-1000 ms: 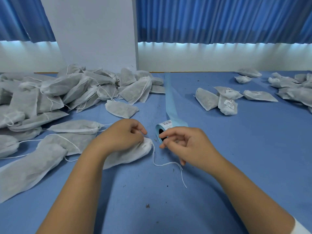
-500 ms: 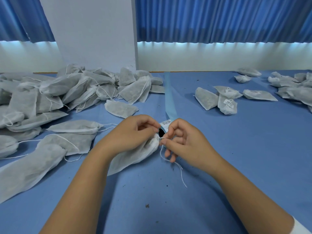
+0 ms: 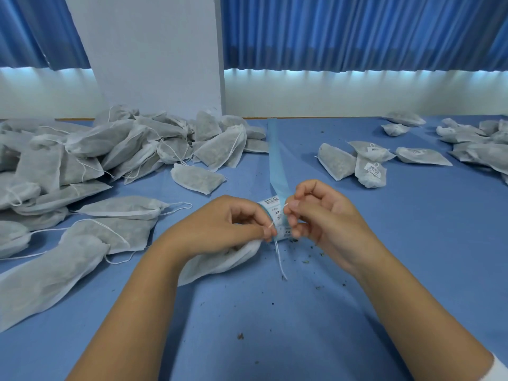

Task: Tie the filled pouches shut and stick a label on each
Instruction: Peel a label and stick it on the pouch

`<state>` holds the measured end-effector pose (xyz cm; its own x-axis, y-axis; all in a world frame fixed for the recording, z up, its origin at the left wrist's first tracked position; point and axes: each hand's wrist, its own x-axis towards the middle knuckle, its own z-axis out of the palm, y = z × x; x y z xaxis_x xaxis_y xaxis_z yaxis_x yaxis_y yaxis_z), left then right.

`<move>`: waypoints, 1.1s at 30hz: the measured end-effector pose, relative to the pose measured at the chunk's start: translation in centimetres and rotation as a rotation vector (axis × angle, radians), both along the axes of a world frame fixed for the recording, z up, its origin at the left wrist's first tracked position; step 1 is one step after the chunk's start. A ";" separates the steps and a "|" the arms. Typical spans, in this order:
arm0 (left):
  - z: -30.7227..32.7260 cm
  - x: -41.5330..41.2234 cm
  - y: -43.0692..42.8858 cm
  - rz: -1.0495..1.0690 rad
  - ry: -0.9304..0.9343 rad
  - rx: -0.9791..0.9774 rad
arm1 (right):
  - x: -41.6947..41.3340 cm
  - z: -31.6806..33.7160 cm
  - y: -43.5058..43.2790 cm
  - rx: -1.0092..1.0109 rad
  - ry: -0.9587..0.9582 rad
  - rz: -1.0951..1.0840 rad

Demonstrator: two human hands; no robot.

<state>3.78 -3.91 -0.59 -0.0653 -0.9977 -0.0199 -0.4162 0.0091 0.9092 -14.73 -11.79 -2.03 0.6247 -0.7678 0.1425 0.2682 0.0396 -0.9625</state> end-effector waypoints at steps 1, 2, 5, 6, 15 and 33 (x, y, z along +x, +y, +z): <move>0.0 0.0 0.1 -0.045 0.032 0.004 | 0.1 -0.1 0.0 -0.020 -0.025 -0.019; 0.0 -0.1 0.1 -0.080 0.077 -0.010 | 0.2 -0.3 0.0 -0.045 -0.040 -0.041; 0.1 -0.6 0.2 -0.063 0.269 -0.118 | 0.4 -0.9 0.0 -0.277 0.022 -0.166; 0.2 -0.8 0.1 -0.018 0.329 -0.157 | 0.6 -1.1 0.0 -0.413 0.092 -0.222; 0.0 -0.1 -0.5 0.302 0.194 -0.236 | 0.9 -2.3 0.3 -1.002 0.344 -0.289; 0.4 -1.3 0.0 -0.028 0.173 -0.030 | 0.3 -1.9 -0.7 -0.796 0.427 -0.453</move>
<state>2.46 -3.88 -0.22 -0.0928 -0.9954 0.0239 -0.2524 0.0468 0.9665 -14.40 -12.54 -3.93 0.4166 -0.7247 0.5489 -0.2747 -0.6759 -0.6839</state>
